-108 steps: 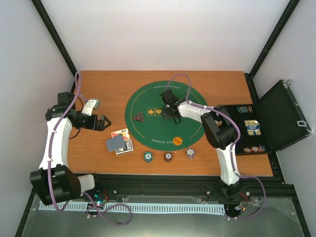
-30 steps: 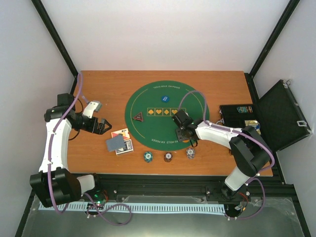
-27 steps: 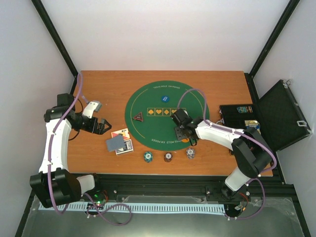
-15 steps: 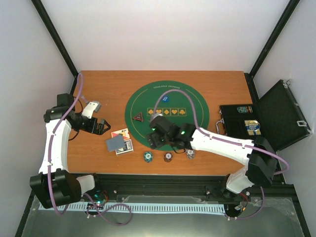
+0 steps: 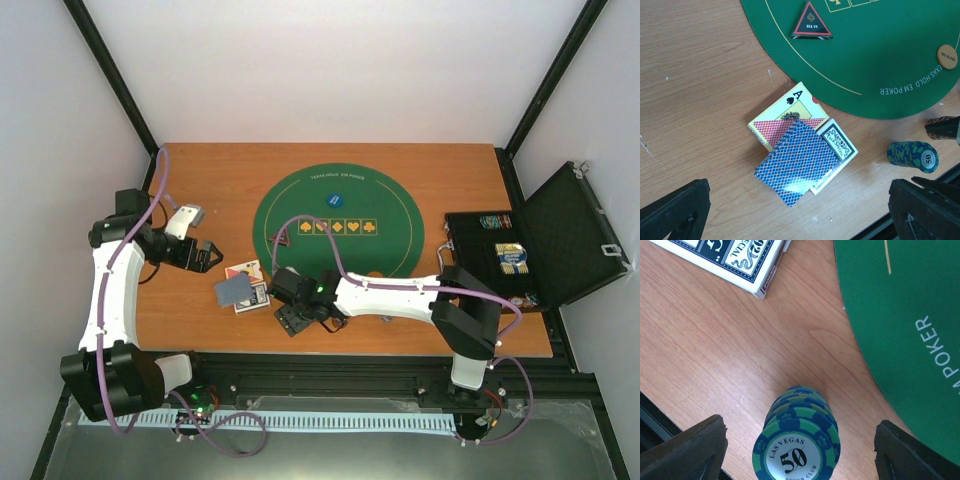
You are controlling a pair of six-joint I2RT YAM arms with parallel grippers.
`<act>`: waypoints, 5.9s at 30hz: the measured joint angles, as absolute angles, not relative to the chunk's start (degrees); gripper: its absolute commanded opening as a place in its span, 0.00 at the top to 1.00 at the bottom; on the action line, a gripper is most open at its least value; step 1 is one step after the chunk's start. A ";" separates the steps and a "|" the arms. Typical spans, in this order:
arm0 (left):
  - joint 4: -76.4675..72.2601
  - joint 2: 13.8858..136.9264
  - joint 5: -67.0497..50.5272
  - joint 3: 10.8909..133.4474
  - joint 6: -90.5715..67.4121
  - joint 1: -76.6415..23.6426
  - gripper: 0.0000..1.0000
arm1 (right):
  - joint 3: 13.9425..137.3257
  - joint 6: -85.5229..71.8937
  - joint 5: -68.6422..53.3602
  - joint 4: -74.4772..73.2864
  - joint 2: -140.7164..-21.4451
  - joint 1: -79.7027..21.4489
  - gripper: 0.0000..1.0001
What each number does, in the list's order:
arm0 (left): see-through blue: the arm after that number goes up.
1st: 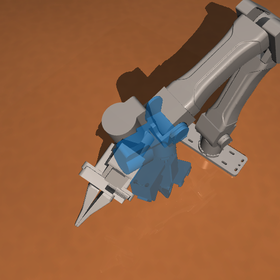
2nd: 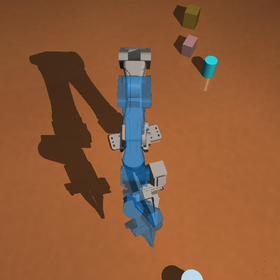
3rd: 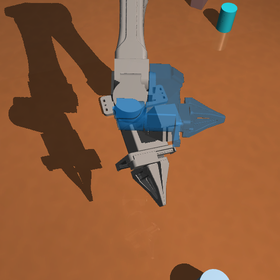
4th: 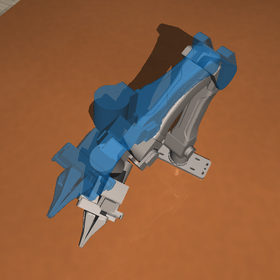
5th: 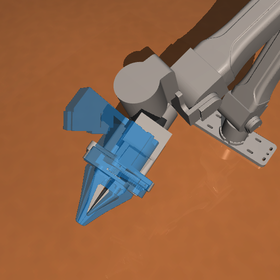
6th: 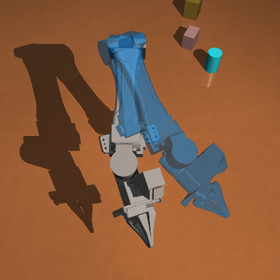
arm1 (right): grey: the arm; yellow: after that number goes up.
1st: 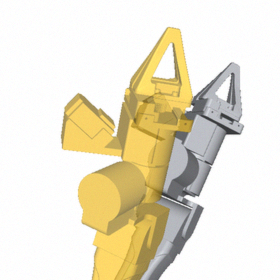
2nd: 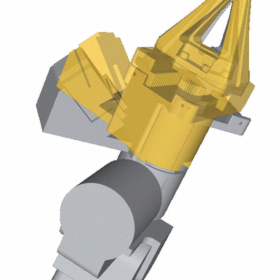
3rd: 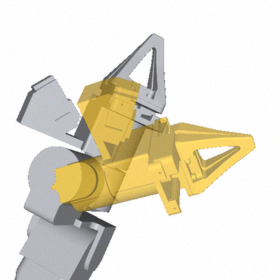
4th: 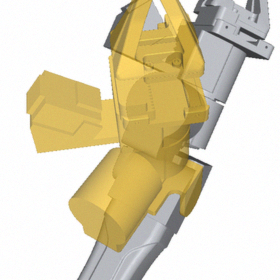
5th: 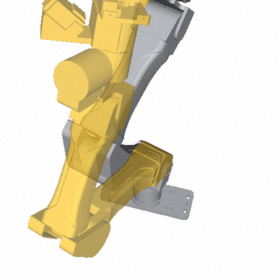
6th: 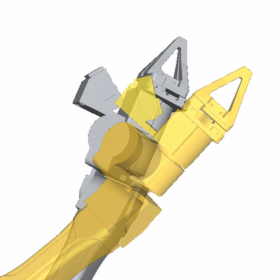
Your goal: Distribute texas hold em gaming equipment
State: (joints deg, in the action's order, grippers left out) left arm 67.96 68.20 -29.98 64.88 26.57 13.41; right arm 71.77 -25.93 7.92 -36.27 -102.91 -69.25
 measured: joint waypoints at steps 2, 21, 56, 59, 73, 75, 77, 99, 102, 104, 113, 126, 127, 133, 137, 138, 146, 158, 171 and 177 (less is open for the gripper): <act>67.94 68.18 -29.98 64.90 26.57 13.41 0.00 | 71.88 -25.93 7.84 -36.32 -103.26 -69.25 0.24; 67.79 67.26 -29.98 65.54 26.57 13.41 0.00 | 71.96 -26.15 6.96 -36.16 -105.23 -69.25 0.53; 67.96 66.70 -28.08 67.35 26.57 13.41 0.00 | 93.36 -20.91 6.96 -38.83 -116.99 -55.83 0.80; 67.96 66.76 -28.05 68.12 26.59 13.41 0.00 | 96.01 -20.12 6.37 -38.96 -122.54 -53.82 0.80; 67.94 67.92 -28.10 68.79 26.57 13.41 0.00 | 103.42 -18.94 3.60 -39.29 -131.33 -51.99 0.76; 67.92 67.96 -28.10 68.79 26.57 13.41 0.00 | 103.94 -18.85 3.36 -39.22 -131.68 -51.72 0.71; 67.92 68.05 -28.12 68.79 26.57 13.41 0.00 | 104.49 -18.83 3.18 -39.22 -132.03 -51.37 0.68; 67.79 68.14 -28.40 68.73 26.52 13.41 0.00 | 90.19 -18.98 5.72 -39.70 -115.26 -55.66 0.15; 67.79 68.14 -28.53 68.73 26.44 13.41 0.00 | 84.60 -20.25 5.87 -38.37 -109.58 -59.94 0.13; 67.81 68.14 -28.56 68.73 26.33 13.41 0.00 | 81.06 -21.54 6.00 -37.54 -107.37 -62.85 0.13; 67.85 68.12 -28.53 68.75 26.13 13.41 0.00 | 74.91 -25.65 7.11 -36.32 -107.79 -67.29 0.17; 67.99 67.24 -28.29 68.77 26.13 13.41 0.00 | 73.73 -27.62 7.03 -34.74 -108.16 -67.79 0.38; 68.03 67.24 -28.29 68.86 26.13 13.41 0.00 | 73.73 -27.55 7.03 -34.68 -108.18 -67.85 0.39; 68.20 67.24 -28.29 69.19 26.13 13.41 0.00 | 73.73 -27.94 7.07 -34.46 -108.53 -67.94 0.43; 68.20 67.24 -28.29 69.19 26.13 13.41 0.00 | 73.47 -27.94 7.05 -34.41 -108.97 -67.96 0.44; 68.23 67.24 -28.29 69.19 26.13 13.41 0.00 | 73.34 -27.99 7.07 -34.50 -108.97 -67.96 0.45; 68.25 67.24 -28.27 69.19 26.15 13.41 0.00 | 73.01 -28.36 7.33 -34.30 -108.97 -67.99 0.72; 68.55 67.24 -28.34 69.82 26.15 13.41 0.00 | 75.02 -27.79 8.64 -37.89 -108.12 -68.03 0.76; 68.95 67.44 -28.58 70.67 26.15 13.41 0.00 | 81.73 -24.34 8.97 -41.45 -102.28 -59.99 0.76; 69.08 67.75 -28.77 70.98 26.15 13.41 0.00 | 86.80 -20.34 8.36 -41.60 -104.38 -43.90 0.76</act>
